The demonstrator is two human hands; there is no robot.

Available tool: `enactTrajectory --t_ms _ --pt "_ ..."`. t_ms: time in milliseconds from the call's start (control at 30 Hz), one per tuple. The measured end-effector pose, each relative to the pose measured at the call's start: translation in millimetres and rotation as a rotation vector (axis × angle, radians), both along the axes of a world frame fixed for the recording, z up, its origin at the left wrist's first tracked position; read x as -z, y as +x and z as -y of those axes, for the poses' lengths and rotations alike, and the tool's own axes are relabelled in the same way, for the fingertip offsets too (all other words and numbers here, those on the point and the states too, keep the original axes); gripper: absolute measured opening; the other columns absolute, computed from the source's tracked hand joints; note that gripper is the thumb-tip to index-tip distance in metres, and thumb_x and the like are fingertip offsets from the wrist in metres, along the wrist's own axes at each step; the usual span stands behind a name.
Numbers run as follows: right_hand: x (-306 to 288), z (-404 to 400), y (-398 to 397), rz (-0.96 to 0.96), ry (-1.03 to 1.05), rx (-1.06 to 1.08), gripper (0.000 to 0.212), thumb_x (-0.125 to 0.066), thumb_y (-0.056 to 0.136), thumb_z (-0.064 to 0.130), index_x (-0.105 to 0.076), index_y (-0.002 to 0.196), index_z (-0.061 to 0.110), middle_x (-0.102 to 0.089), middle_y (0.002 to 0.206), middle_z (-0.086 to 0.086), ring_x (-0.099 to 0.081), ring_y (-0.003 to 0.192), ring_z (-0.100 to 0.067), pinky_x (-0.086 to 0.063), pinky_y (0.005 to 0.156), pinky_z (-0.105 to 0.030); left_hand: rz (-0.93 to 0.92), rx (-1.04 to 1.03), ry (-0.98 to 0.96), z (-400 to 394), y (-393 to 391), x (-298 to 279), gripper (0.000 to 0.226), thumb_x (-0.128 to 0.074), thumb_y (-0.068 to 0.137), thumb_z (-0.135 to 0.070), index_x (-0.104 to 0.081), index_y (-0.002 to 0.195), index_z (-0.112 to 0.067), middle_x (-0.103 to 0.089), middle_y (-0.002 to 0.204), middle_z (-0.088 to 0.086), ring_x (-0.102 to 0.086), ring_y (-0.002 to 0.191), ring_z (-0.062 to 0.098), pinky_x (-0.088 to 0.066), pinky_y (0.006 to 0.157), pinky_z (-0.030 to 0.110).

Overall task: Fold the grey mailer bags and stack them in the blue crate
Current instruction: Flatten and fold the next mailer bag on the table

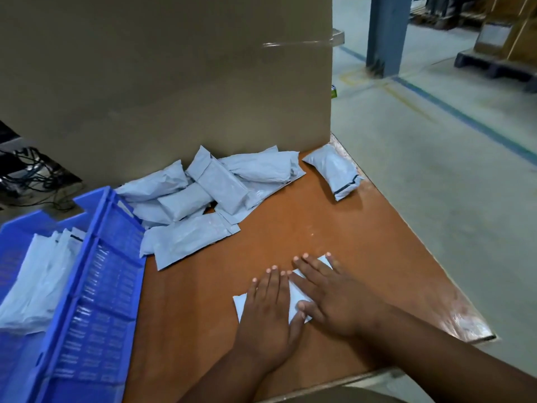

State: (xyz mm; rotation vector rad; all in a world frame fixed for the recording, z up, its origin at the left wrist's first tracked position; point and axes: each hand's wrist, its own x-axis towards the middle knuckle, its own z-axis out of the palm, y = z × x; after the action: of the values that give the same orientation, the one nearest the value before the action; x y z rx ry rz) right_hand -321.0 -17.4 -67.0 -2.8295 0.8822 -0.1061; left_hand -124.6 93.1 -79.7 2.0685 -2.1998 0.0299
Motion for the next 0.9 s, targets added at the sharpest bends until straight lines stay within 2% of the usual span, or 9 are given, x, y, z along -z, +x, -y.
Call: enactTrajectory --t_ms 200,300,367,467,600,667,733,833,900 --pt "-9.5 -5.2 3.5 -0.014 -0.059 0.022 0.069 -0.023 0.107 0.067 -0.034 0.164 0.029 -0.028 0.173 -0.006 -0.024 0.161 -0.025 -0.003 0.126 -0.062 0.023 -0.026 0.023 -14.5 14.2 -12.6 0.076 -0.03 0.109 -0.062 -0.023 0.168 -0.015 -0.011 0.177 0.007 -0.006 0.164 0.022 -0.018 0.129 0.059" --pt "-25.5 -15.9 18.1 0.019 -0.03 -0.048 0.069 -0.024 0.107 0.065 -0.03 0.165 0.029 -0.017 0.176 -0.006 -0.014 0.163 -0.025 -0.005 0.128 -0.063 -0.03 -0.127 -0.008 -40.3 30.7 -14.1 0.076 -0.031 0.109 -0.062 -0.017 0.17 -0.017 -0.004 0.178 0.001 -0.001 0.164 0.02 -0.013 0.131 0.056" --pt "-25.1 -23.5 33.9 0.036 -0.037 -0.136 0.068 -0.025 0.107 0.063 -0.026 0.166 0.03 -0.013 0.177 -0.005 -0.011 0.163 -0.026 -0.007 0.128 -0.065 -0.063 -0.143 0.007 -58.1 42.1 -8.6 0.076 -0.033 0.11 -0.061 -0.013 0.17 -0.02 -0.002 0.179 -0.001 -0.002 0.164 0.02 -0.016 0.131 0.055" --pt "-8.1 -32.6 50.2 -0.045 -0.034 -0.212 0.067 -0.028 0.107 0.061 -0.031 0.165 0.026 -0.022 0.174 -0.01 -0.021 0.161 -0.031 -0.012 0.126 -0.068 -0.033 -0.139 0.07 -71.1 50.6 -0.6 0.074 -0.033 0.11 -0.059 -0.014 0.17 -0.019 -0.005 0.178 0.0 -0.005 0.164 0.021 -0.024 0.127 0.059" --pt "1.3 -36.3 60.8 -0.097 -0.033 -0.165 0.07 -0.028 0.108 0.065 -0.037 0.163 0.023 -0.032 0.171 -0.013 -0.028 0.159 -0.031 -0.017 0.124 -0.069 0.059 -0.177 0.146 -64.0 61.7 -3.6 0.072 -0.025 0.111 -0.061 -0.017 0.17 -0.02 -0.003 0.178 -0.002 0.0 0.164 0.02 -0.02 0.124 0.067" --pt "0.3 -34.2 65.6 -0.103 -0.023 -0.162 0.071 -0.027 0.107 0.067 -0.036 0.163 0.024 -0.031 0.171 -0.012 -0.028 0.159 -0.032 -0.013 0.125 -0.069 0.076 -0.182 0.174 -59.2 70.3 -9.3 0.074 -0.022 0.109 -0.062 -0.018 0.17 -0.02 0.0 0.178 -0.003 0.003 0.164 0.02 -0.019 0.123 0.069" --pt "-5.3 -31.9 67.6 -0.109 -0.014 -0.157 0.072 -0.023 0.107 0.07 -0.034 0.164 0.027 -0.027 0.173 -0.01 -0.025 0.16 -0.032 -0.007 0.125 -0.068 0.067 -0.188 0.154 -57.0 73.1 -17.5 0.077 -0.021 0.108 -0.065 -0.015 0.17 -0.021 0.004 0.178 -0.003 0.007 0.164 0.02 -0.017 0.124 0.068" --pt "-21.1 -26.5 54.7 -0.071 -0.032 -0.12 0.071 -0.021 0.107 0.07 -0.032 0.165 0.03 -0.021 0.175 -0.008 -0.02 0.161 -0.031 -0.011 0.125 -0.069 0.011 -0.182 0.062 -59.5 64.0 -32.4 0.077 -0.026 0.11 -0.063 -0.006 0.171 -0.021 0.005 0.178 -0.002 0.006 0.164 0.02 -0.014 0.13 0.061" --pt "-30.3 -15.2 34.0 -0.054 -0.059 -0.062 0.072 -0.018 0.107 0.068 -0.029 0.166 0.03 -0.016 0.176 -0.006 -0.015 0.163 -0.028 -0.008 0.127 -0.065 -0.046 -0.16 0.001 -58.8 50.7 -38.4 0.075 -0.032 0.111 -0.058 -0.011 0.17 -0.017 -0.002 0.179 0.001 0.0 0.165 0.021 -0.015 0.131 0.054"
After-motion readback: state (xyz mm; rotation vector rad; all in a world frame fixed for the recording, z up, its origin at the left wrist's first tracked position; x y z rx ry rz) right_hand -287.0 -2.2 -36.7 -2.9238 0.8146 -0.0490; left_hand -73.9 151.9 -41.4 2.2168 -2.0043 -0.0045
